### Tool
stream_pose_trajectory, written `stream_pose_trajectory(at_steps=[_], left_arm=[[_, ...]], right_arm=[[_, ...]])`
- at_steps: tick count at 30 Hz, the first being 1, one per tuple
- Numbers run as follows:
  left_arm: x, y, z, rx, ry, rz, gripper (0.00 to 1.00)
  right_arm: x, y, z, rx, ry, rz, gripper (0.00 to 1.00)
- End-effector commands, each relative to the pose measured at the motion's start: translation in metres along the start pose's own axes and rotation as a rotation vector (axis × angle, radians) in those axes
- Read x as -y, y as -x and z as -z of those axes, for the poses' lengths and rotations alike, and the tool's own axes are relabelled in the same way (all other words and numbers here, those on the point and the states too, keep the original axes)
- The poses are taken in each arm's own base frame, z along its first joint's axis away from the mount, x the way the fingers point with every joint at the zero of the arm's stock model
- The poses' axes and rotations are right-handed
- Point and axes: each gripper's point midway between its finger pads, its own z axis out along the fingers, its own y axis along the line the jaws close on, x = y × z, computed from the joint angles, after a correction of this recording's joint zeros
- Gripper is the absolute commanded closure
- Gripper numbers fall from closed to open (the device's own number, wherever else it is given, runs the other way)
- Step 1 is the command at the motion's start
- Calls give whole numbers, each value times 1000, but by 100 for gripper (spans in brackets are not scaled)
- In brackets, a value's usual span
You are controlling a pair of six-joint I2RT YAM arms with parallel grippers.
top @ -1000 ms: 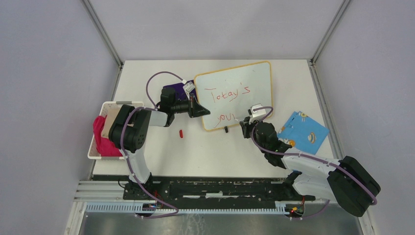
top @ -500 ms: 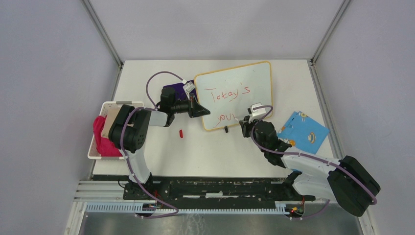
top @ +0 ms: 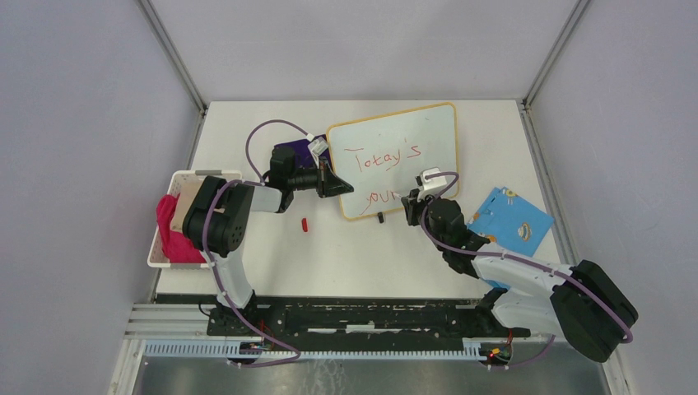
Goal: Write a sentence on the whiteboard
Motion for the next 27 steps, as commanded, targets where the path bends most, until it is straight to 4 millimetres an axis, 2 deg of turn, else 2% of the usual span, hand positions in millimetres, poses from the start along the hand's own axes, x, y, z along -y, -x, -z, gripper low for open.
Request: stream_pose_trajectory(at_steps=[1,9,16,27], left_arm=[[-23,-43,-3,-98,125,50,98],[-22,-43,-3,-99,126,52,98],[-22,-43,-3,-99,125,52,98],[-23,-41,-3,-97,126,49,98]], right_arm=[[9,27,-5,68,-47,-9,100],[24,21,-1,56,-108,-14,100],[25,19,0,51,-104,-23,100],[1,72,24,178,35,-86,100]])
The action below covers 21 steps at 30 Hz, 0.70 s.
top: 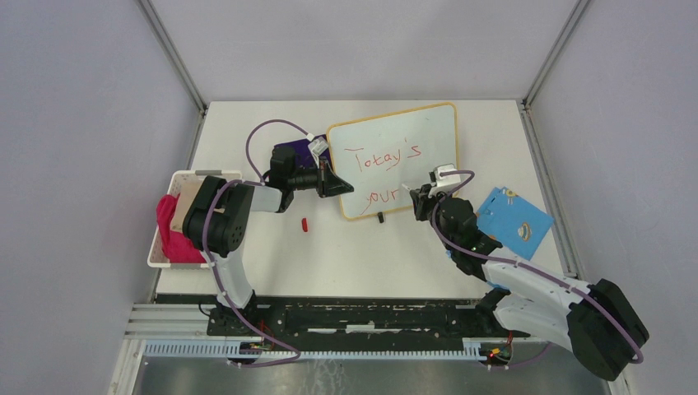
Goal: Write a sentence on the whiteboard
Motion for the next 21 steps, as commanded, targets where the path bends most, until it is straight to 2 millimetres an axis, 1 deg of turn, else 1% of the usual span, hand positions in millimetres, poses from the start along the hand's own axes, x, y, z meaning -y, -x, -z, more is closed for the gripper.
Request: stream_pose_trajectory(at_steps=[1,3,5,9,14,19,21], left_arm=[[-23,-41,-3,-95,125,48,98],[-23,-41,-3,-95,125,48,98],[-22,-41,-3,-94,125,48,98],[-22,-41,-3,-96,123,47,98],[-22,-42,-3,-99,125,47,98],[-22,-43,-3,-102,124,49,98],[-22,-43,-3,-101,124,47,98]], right_arm=[[-17,40,7,89,75,-45,100],[-24,43,9,93,105,-39,100],[-35,43,11,94,134,-10,100],[-64,34,11,65,180,71,100],[-95,22,5,43,232,102,100],[-107,19,-8,31,230,84,100],[-108,18,-13,22,219,85,100]])
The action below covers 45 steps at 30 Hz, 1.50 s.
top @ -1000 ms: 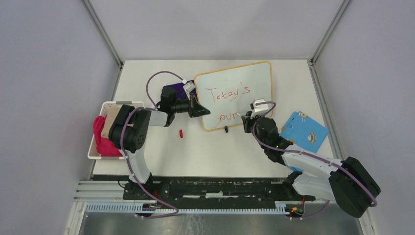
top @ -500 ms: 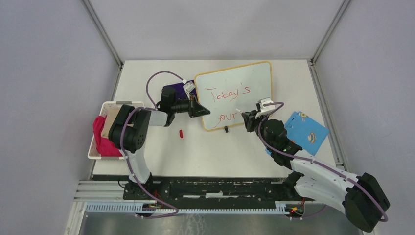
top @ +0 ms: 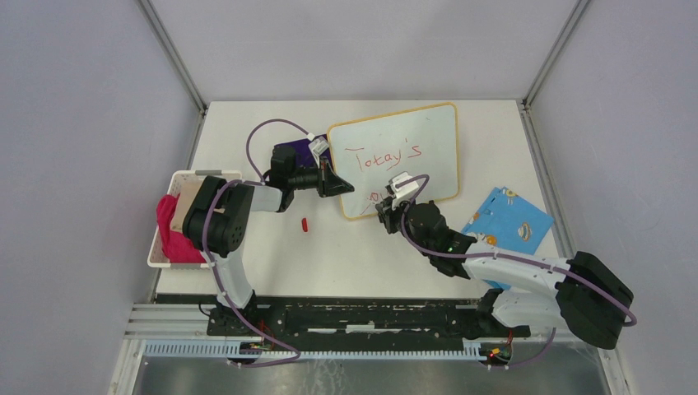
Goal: Write a sentence on the whiteboard
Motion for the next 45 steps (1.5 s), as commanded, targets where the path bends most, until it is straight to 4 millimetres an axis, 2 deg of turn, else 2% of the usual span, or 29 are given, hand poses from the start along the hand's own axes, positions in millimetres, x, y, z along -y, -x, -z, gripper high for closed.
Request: stream_pose_trajectory(at_steps=[1,12,28,45], left_arm=[[-22,-44,-3,-100,124,53,98],[-23,-45,-3,-103,123,58,98],[-22,-44,-4,-102,120,55,98],[-22,-43,-4,-101,119,53,98]], right_arm=[[-5,44,-14,113,-22,-44,100],[-1,29,-26,70,-60,-37,100],[8,16,-27,42,-87,-34,100],[8,12,-32,31,-79,-48,100]])
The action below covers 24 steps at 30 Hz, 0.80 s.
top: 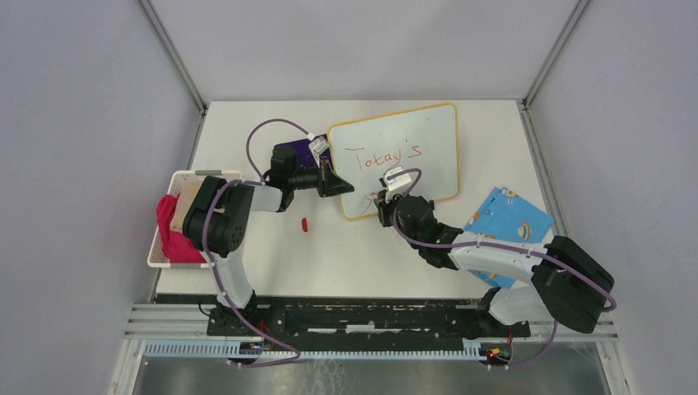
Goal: Write a sentence on the whiteboard
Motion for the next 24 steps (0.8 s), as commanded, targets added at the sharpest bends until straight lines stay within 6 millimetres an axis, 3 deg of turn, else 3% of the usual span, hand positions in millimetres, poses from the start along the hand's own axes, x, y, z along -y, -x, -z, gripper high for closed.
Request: stream_pose_trajectory(at_steps=[1,24], left_arm=[[-22,-44,-4,-100,119,54,98],[-21,-45,-4,-103,119,55,98]], right_arm=[[-4,22,-5,66,9,-41,100],[12,-7,-2,6,-29,-43,100]])
